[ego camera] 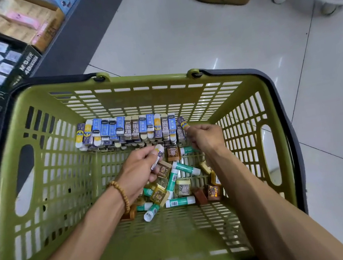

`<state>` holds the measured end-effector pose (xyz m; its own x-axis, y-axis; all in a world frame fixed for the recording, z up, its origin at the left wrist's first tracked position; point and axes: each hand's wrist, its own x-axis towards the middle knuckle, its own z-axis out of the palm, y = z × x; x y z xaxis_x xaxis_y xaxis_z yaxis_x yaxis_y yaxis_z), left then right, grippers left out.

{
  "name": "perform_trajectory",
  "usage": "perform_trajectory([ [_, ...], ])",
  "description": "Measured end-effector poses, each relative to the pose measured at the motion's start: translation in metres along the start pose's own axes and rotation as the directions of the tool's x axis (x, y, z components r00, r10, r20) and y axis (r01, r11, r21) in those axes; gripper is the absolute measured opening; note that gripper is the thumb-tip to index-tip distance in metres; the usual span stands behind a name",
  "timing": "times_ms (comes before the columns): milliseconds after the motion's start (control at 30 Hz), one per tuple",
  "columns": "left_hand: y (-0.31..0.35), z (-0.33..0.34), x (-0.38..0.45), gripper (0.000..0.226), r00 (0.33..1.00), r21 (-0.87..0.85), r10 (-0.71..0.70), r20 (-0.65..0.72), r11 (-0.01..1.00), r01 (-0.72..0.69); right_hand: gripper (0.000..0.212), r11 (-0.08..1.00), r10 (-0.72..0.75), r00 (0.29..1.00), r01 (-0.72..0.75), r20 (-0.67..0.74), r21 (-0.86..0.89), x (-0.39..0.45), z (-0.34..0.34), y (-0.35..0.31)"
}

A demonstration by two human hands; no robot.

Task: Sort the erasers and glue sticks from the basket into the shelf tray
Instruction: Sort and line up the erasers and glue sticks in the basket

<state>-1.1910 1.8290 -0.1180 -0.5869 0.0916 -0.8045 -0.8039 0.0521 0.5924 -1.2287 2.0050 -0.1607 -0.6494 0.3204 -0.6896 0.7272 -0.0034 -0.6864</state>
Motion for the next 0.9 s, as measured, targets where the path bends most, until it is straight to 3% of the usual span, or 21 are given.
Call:
perform_trajectory([
  [133,-0.001,-0.007,-0.001,0.032,0.999,-0.006,0.021,-0.047,1.000,-0.022,0.012,0.946,-0.094,0.995,0.080,-0.029,-0.314,0.014,0.016,0.007],
  [300,-0.002,-0.015,-0.001,0.014,0.993,0.015,0.031,-0.111,0.999,-0.030,0.020,0.937,-0.189,0.981,0.164,-0.053,-0.310,0.017,0.022,0.004],
  [500,-0.002,-0.016,0.000,0.021,0.991,-0.079,0.054,-0.123,0.995,-0.064,0.007,0.907,-0.214,0.976,0.212,0.034,-0.363,0.018,0.018,0.001],
  [633,0.003,-0.010,0.000,0.022,0.988,-0.041,0.107,-0.115,0.993,-0.112,0.026,0.890,-0.242,0.968,0.246,0.058,-0.383,0.007,0.004,-0.005],
  [733,0.005,-0.006,0.002,0.019,0.983,-0.017,0.140,-0.120,0.990,-0.143,0.023,0.923,-0.184,0.940,0.266,0.289,-0.279,-0.018,-0.009,-0.015],
  [800,0.006,-0.003,0.003,0.019,0.979,-0.005,0.161,-0.122,0.987,-0.163,0.016,0.943,-0.086,0.876,0.226,0.474,-0.246,-0.034,-0.017,-0.021],
  [900,0.007,0.001,0.002,0.019,0.975,0.009,0.199,-0.102,0.980,-0.199,0.004,0.926,-0.049,0.820,0.251,0.571,-0.281,-0.044,-0.021,-0.022],
])
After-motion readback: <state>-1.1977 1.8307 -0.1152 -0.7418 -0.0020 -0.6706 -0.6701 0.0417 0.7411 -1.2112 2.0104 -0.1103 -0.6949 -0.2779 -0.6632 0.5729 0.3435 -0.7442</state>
